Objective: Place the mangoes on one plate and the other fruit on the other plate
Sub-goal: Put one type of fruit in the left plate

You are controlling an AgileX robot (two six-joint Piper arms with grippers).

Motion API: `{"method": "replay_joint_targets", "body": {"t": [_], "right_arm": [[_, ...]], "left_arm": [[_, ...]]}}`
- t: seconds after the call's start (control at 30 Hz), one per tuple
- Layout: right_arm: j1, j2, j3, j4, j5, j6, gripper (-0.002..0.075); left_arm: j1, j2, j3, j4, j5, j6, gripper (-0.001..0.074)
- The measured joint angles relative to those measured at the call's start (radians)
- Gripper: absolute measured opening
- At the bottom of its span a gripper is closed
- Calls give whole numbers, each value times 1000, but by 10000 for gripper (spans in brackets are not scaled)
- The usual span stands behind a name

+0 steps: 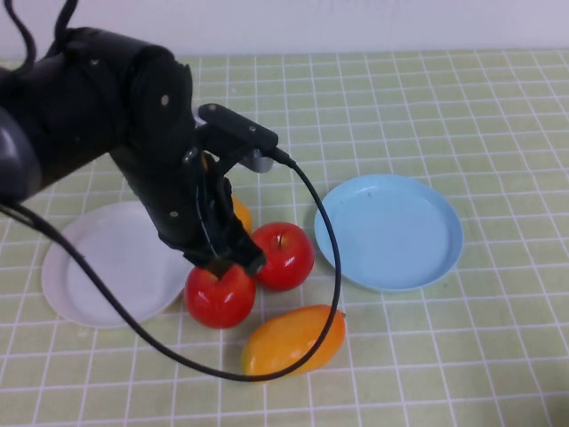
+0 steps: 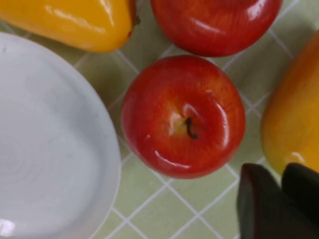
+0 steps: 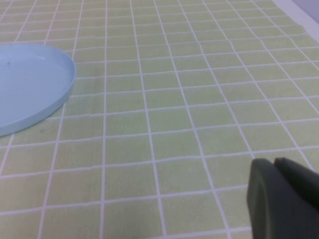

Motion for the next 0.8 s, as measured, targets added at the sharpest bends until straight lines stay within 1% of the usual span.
{"method": "replay_joint_targets", "body": {"t": [0.03,0.07,0.1,0.13,0.2,0.27,0.3,0.37,0.4,0.8], "right_arm": [[0,0,0,0,0,0,-17],[0,0,0,0,0,0,-17],[0,0,0,0,0,0,-17],[0,0,0,0,0,0,-17],[0,0,0,0,0,0,-17],[0,0,0,0,0,0,-17],[0,0,0,0,0,0,-17],[0,0,0,0,0,0,-16],[0,0,0,0,0,0,-16],[0,0,0,0,0,0,-16]], "left_arm": [[0,12,-10,-1,11,6,97],[0,21,-17,0,17,11,157],[0,31,-22,2,25,13,248],[0,38,-23,4,28,15,318],[0,51,-22,4,26,17,495],[0,65,-22,4,8,17,602],[0,70,-22,2,-3,17,629],[0,84,-22,-7,-15,17,664],[0,88,-22,-11,-16,17,667],[24,159,-24,1,-83,25,668]]}}
